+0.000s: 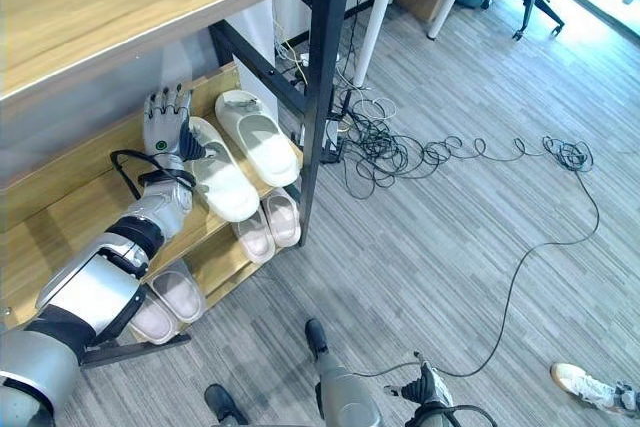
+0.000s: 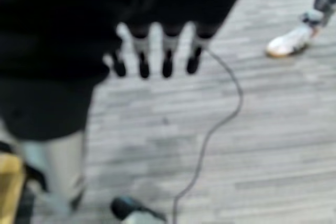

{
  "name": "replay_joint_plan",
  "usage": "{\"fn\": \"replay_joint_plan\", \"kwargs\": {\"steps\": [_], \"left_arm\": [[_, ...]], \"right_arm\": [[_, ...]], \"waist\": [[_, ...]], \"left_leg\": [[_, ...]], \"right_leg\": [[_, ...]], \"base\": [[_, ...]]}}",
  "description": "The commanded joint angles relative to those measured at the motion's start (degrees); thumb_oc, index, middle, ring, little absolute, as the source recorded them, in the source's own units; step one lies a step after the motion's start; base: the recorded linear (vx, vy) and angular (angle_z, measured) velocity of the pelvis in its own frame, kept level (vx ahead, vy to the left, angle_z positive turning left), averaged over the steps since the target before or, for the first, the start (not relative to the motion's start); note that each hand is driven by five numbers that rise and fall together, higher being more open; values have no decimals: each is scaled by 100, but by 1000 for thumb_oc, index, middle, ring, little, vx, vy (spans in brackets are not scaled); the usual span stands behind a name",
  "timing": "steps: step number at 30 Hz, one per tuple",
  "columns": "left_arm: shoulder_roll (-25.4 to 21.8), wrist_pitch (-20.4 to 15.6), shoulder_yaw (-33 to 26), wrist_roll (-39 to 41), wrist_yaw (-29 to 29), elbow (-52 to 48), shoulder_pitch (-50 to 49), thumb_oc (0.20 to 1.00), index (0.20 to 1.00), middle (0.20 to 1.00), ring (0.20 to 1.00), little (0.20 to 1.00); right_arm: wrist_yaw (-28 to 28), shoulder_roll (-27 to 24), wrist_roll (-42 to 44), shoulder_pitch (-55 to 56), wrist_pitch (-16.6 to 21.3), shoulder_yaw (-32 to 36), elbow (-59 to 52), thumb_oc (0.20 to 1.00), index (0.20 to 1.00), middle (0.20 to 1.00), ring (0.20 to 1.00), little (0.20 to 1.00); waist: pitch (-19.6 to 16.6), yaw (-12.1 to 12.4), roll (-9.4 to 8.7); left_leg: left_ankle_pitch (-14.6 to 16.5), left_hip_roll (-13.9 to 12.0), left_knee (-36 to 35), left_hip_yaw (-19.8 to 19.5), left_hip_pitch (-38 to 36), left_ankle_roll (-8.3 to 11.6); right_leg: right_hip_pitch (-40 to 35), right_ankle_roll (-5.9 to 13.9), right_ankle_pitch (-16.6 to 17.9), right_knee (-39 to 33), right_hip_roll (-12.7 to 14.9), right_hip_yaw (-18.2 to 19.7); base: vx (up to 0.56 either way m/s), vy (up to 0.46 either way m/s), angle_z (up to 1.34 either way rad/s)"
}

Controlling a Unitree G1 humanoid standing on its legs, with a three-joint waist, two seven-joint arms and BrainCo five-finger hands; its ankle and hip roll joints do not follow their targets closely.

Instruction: Arrange the slippers neatly on the shoe rack.

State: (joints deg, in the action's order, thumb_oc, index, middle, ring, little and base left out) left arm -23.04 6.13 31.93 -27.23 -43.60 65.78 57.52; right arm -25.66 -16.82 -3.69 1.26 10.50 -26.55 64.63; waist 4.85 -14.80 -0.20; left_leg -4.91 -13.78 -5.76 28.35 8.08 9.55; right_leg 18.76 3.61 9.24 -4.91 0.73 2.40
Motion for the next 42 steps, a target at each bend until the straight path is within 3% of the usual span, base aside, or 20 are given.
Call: {"fn": "replay_joint_plan", "kwargs": {"steps": [1, 2, 3, 5, 17, 26, 36, 42], "left_arm": [[77, -662, -772, 1318, -258, -265, 551, 1000, 1000, 1000, 1000, 1000], [78, -662, -774, 1319, -258, -266, 550, 1000, 1000, 1000, 1000, 1000], [177, -881, -1047, 1954, -168, -341, 517, 1000, 1000, 1000, 1000, 1000], [249, -1023, -1163, 2399, -204, -552, 485, 1000, 1000, 1000, 1000, 1000], [179, -1273, -1564, 2772, -37, -1355, -659, 1000, 1000, 1000, 1000, 1000], [240, -1194, -1160, 1805, 99, -1478, -1502, 1000, 1000, 1000, 1000, 1000], [423, -1284, -939, 1384, 235, -1958, -1984, 1000, 1000, 1000, 1000, 1000], [646, -1110, -754, 1200, 356, -1758, -1918, 1000, 1000, 1000, 1000, 1000]], "right_arm": [[-118, -298, 153, -392, -15, 372, -139, 1000, 1000, 1000, 1000, 1000], [-117, -301, 153, -391, -16, 372, -141, 1000, 1000, 1000, 1000, 1000], [-111, -298, 186, -454, -60, 411, -180, 1000, 1000, 1000, 1000, 1000], [-66, -297, 247, -598, -156, 440, -151, 1000, 1000, 1000, 1000, 1000], [-8, -170, 562, -773, -287, 623, 82, 1000, 1000, 1000, 1000, 1000], [-35, -130, 637, -738, -238, 717, 267, 1000, 1000, 1000, 1000, 1000], [-63, -146, 599, -768, -249, 778, 330, 1000, 1000, 1000, 1000, 1000], [-79, -171, 642, -771, -272, 826, 393, 1000, 1000, 1000, 1000, 1000]], "waist": [[574, 62, 734], [576, 60, 738], [562, 92, 760], [563, 141, 801], [560, 366, 881], [472, 423, 869], [430, 465, 851], [424, 439, 844]], "left_leg": [[-515, -489, 76, -357, -156, 281], [-514, -490, 76, -360, -158, 282], [-514, -475, 76, -378, -167, 278], [-500, -445, 76, -435, -171, 262], [-432, -345, 76, -620, -232, 176], [-420, -358, 76, -667, -240, 154], [-457, -363, 76, -690, -249, 141], [-452, -379, 76, -685, -237, 127]], "right_leg": [[466, 355, -1110, 1148, 101, -347], [461, 355, -1110, 1146, 101, -349], [417, 346, -1111, 1130, 112, -365], [349, 341, -1110, 1101, 136, -416], [56, 312, -1149, 1003, 183, -520], [-13, 293, -1174, 984, 178, -522], [-49, 274, -1189, 974, 164, -518], [-21, 267, -1188, 980, 164, -491]], "base": [[-7, 2, 12], [-10, 9, 12], [-8, 2, 13], [-19, 17, 9], [-17, 14, 9], [-1, 1, 1], [0, 0, 0], [0, 0, 0]]}}
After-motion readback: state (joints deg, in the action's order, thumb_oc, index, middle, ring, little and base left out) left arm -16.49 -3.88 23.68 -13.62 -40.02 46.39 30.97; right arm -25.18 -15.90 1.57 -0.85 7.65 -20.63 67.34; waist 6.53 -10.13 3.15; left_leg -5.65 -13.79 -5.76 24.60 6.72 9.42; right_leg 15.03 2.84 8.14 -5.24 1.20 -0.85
